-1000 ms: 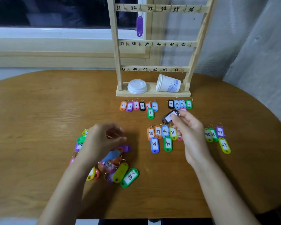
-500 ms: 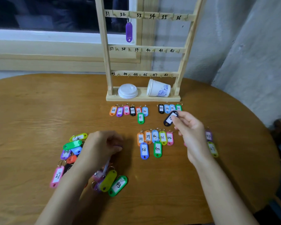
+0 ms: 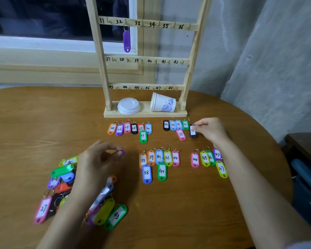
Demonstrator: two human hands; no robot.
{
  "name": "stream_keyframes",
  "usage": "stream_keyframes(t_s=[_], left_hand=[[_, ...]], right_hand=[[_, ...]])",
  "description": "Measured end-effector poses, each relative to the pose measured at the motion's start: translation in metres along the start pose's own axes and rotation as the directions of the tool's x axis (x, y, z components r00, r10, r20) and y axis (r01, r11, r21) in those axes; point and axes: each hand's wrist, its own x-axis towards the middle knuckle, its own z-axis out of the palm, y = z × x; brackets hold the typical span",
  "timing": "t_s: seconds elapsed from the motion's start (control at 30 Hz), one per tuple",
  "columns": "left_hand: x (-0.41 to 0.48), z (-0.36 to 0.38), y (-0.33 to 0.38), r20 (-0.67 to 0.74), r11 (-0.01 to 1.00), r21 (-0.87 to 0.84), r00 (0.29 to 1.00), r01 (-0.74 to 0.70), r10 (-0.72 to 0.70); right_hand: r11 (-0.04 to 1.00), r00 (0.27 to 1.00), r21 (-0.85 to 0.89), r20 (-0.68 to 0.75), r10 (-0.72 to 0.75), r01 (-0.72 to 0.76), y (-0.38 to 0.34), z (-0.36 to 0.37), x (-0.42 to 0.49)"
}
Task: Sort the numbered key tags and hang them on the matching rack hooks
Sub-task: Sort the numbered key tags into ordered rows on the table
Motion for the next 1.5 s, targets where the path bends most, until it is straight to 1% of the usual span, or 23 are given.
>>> stream_keyframes(t_s=[0.07, 0.13, 0.2, 0.3, 0.4, 0.5, 0.6, 0.7, 0.8, 0.9, 1.13, 1.2, 1.27, 1.37, 1.43, 1.5], left_hand=[[-0.001, 0.0, 0.005, -0.034, 0.999, -0.036, 0.999, 0.018, -0.019], [-0.001, 0.0, 0.011, -0.047, 0.996, -0.081, 0.998, 0.044, -0.048], [-0.001, 0.001, 0.013, -0.05, 0.982, -0.167, 0.994, 0.085, -0.094], [0.0, 0.002, 0.013, -0.05, 0.962, -0.235, 0.987, 0.138, -0.154], [-0.002, 0.004, 0.015, -0.027, 0.937, -0.308, 0.982, 0.168, -0.185], [-0.006, 0.007, 0.023, -0.015, 0.898, -0.392, 0.974, 0.201, -0.224], [-0.01, 0.011, 0.028, 0.004, 0.894, -0.394, 0.973, 0.215, -0.232], [-0.016, 0.013, 0.032, 0.042, 0.855, -0.466, 0.971, 0.228, -0.236], [-0.023, 0.013, 0.035, 0.064, 0.832, -0.501, 0.969, 0.24, -0.24], [-0.029, 0.01, 0.034, 0.077, 0.838, -0.486, 0.967, 0.249, -0.243], [-0.035, 0.005, 0.032, 0.157, 0.875, -0.413, 0.966, 0.251, -0.203], [-0.034, 0.001, 0.028, 0.134, 0.889, -0.392, 0.97, 0.239, -0.202], [-0.031, -0.009, 0.022, 0.083, 0.926, -0.316, 0.978, 0.208, -0.191], [-0.029, -0.028, 0.01, 0.03, 0.973, -0.136, 0.983, 0.185, -0.182], [-0.03, -0.037, 0.003, 0.03, 0.984, -0.021, 0.984, 0.177, -0.177], [-0.033, -0.041, -0.002, 0.047, 0.986, 0.045, 0.985, 0.162, -0.164]], right_hand=[[0.998, 0.999, -0.07, 0.044, 0.011, -0.007, -0.001, 0.004, 0.005], [0.995, 0.998, -0.096, 0.066, 0.023, -0.016, -0.001, 0.007, 0.008], [0.993, 0.997, -0.114, 0.072, 0.03, -0.021, 0.0, 0.009, 0.009], [0.991, 1.0, -0.134, 0.026, -0.002, 0.005, -0.001, 0.007, 0.001], [0.99, 0.995, -0.112, -0.037, -0.094, 0.09, -0.009, 0.002, -0.019], [0.985, 0.985, -0.02, -0.03, -0.17, 0.169, -0.02, 0.003, -0.051], [0.956, 0.968, 0.169, 0.032, -0.247, 0.238, -0.031, 0.013, -0.093], [0.912, 0.948, 0.319, 0.1, -0.303, 0.258, -0.038, 0.03, -0.131], [0.877, 0.931, 0.401, 0.134, -0.341, 0.264, -0.041, 0.049, -0.155], [0.846, 0.923, 0.454, 0.114, -0.367, 0.28, -0.044, 0.061, -0.167], [0.857, 0.901, 0.416, 0.168, -0.4, 0.303, -0.053, 0.071, -0.176], [0.849, 0.914, 0.434, 0.122, -0.386, 0.301, -0.054, 0.071, -0.175], [0.843, 0.938, 0.461, 0.062, -0.342, 0.277, -0.052, 0.069, -0.172], [0.848, 0.953, 0.475, 0.059, -0.296, 0.234, -0.049, 0.067, -0.168], [0.85, 0.953, 0.476, 0.074, -0.295, 0.226, -0.048, 0.067, -0.166], [0.843, 0.952, 0.486, 0.07, -0.299, 0.229, -0.049, 0.067, -0.166]])
